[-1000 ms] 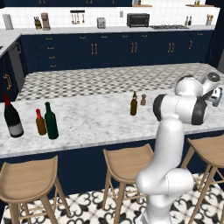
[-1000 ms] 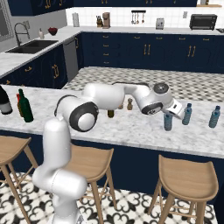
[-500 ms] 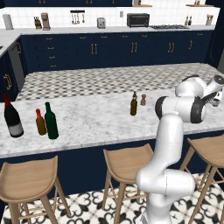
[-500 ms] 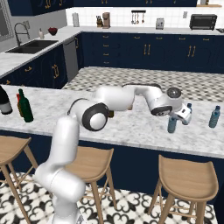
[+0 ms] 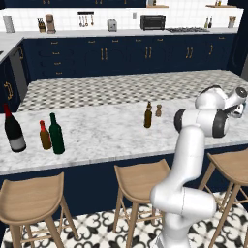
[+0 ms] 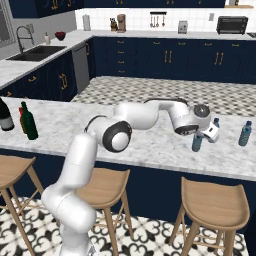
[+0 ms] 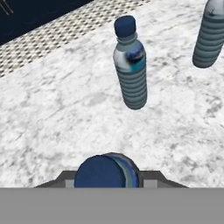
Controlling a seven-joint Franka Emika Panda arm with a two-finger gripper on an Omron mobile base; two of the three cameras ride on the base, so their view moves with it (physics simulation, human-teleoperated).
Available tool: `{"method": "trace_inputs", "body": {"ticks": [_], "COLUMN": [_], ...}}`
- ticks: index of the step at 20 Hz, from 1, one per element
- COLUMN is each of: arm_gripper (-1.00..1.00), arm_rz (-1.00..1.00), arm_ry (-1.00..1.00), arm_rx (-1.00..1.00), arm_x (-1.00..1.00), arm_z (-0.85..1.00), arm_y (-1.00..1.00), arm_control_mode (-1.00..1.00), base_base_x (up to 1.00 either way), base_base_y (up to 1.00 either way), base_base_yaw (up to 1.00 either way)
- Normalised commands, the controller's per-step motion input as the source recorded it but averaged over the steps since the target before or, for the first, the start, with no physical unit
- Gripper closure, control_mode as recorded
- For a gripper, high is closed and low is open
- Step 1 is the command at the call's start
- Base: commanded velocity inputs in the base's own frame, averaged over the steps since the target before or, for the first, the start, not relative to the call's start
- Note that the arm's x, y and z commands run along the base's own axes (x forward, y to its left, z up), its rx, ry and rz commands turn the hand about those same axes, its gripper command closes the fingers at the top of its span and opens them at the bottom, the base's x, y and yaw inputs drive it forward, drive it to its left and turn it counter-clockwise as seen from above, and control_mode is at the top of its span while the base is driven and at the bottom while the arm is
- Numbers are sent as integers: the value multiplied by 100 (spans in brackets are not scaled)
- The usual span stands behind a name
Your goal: Move the plastic bottles in the middle to the plastics group, and the glass bottles in the middle to the glass group.
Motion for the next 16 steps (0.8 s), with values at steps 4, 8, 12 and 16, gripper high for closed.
{"method": "trace_inputs", "body": {"ticks": [4,8,12,16], "arm_gripper": [100,100,100,100], "arm_rz": [0,0,0,0], "arm_ry": [-1,0,0,3], "arm_rx": [0,-1,-6,-2], "arm_x": [33,24,26,1], "arm_z": [-15,-17,-13,-40], "arm_y": [-5,-17,-20,-2], "arm_control_mode": [-100,-100,-100,-100], "base_base_x": [0,0,0,0], "base_base_y": [0,0,0,0], "base_base_yaw": [0,0,0,0]}}
